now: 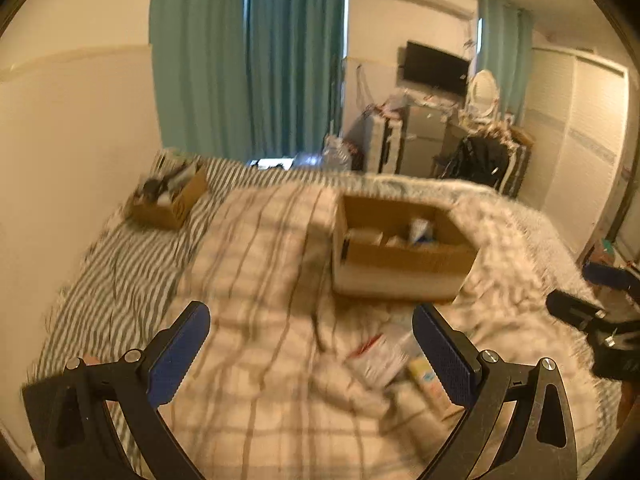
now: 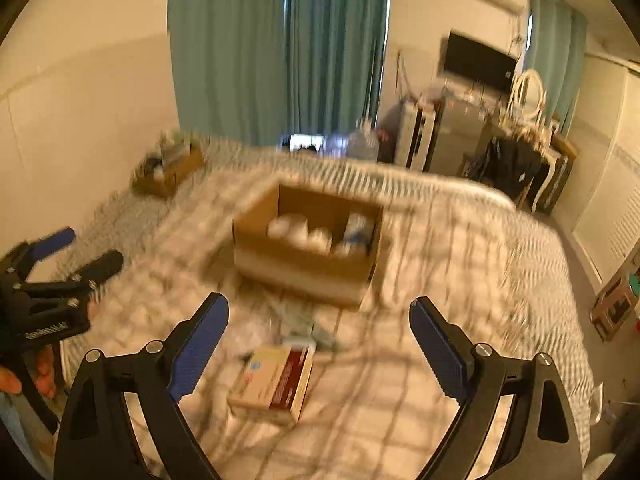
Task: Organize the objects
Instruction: 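Grasp the medicine box with the right tool while the left tool grasps the floss jar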
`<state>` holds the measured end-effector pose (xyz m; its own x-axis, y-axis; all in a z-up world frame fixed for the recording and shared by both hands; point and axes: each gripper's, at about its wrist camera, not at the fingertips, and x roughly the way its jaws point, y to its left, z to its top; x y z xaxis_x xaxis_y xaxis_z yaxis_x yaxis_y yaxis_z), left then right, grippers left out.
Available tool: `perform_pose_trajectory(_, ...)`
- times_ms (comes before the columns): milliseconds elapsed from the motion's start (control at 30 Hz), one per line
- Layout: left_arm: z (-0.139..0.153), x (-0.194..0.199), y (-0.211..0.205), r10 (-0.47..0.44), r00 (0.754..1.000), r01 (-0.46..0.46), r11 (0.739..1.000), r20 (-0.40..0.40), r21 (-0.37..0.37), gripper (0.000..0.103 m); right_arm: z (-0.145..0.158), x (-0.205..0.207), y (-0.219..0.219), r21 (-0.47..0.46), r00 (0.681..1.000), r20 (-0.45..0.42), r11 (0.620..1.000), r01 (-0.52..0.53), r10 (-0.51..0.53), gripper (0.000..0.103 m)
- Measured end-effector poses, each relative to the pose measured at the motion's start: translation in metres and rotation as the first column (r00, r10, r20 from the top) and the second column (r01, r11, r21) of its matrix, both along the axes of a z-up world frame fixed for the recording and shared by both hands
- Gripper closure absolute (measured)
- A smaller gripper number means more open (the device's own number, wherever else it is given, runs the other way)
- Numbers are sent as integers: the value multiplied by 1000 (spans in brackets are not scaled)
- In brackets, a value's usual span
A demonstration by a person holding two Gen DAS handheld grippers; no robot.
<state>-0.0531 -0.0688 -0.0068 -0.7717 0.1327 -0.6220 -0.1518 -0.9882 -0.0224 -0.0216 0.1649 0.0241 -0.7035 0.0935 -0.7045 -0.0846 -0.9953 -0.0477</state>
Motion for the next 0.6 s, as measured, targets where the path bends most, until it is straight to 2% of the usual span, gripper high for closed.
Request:
perform_pose_trajectory(133, -42, 10, -7, 8, 997, -5, 999, 76, -35, 0, -65, -9, -11, 27, 990, 144, 1000, 8, -12, 11)
perform_pose_trajectory(233, -60, 8, -12, 33, 993, -27, 998, 111, -51, 0, -95, -14, -21, 38, 976, 216, 999, -20, 11, 11)
perform_pose_trajectory(367, -73, 8, -17, 45, 991, -42, 999, 129, -33, 0, -114, -20, -28, 59, 968, 252, 998, -23, 8, 11)
perform_pose_trajectory(600, -84, 6, -10, 28, 988, -18, 998, 153, -67, 0, -130, -27, -42, 82, 951, 308, 995, -57, 29, 11)
